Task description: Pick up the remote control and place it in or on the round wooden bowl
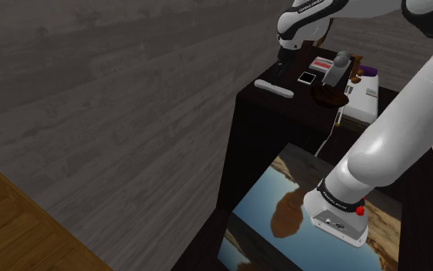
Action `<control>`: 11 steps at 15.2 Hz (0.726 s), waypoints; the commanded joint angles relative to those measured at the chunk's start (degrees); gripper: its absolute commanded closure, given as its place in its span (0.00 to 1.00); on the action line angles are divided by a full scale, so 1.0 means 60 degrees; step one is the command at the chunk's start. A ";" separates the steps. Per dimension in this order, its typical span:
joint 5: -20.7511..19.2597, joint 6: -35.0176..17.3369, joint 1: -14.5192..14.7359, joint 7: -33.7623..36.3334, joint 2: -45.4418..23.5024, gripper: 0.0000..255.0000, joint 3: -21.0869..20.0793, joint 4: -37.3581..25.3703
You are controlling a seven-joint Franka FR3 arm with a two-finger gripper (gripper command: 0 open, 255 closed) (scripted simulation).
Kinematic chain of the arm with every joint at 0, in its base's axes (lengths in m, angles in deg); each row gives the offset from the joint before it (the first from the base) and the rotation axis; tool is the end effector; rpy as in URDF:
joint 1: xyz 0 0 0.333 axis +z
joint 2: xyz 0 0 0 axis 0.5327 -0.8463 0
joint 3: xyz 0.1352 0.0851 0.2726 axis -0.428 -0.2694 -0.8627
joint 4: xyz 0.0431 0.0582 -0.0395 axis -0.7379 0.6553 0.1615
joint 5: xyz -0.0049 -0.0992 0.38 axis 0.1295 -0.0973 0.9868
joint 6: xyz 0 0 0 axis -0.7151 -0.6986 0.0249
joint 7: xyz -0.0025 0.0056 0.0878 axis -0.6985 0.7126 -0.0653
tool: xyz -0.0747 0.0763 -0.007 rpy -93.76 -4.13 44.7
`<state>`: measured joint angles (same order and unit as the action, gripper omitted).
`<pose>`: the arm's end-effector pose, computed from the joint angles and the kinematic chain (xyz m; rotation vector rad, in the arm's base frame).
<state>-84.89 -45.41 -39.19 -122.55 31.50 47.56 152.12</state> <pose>0.4305 -0.3121 0.4038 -3.1193 -0.0467 -0.0125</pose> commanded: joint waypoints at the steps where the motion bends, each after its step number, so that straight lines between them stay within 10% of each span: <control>1: 0.0425 -0.0095 -0.0133 -0.0655 -0.0734 0.00 0.0163 -0.0538; 11: 0.1751 -0.0634 -0.0788 -0.2143 -0.2893 0.00 0.0096 -0.1817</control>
<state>-74.77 -48.56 -43.73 -135.11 14.76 48.22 140.94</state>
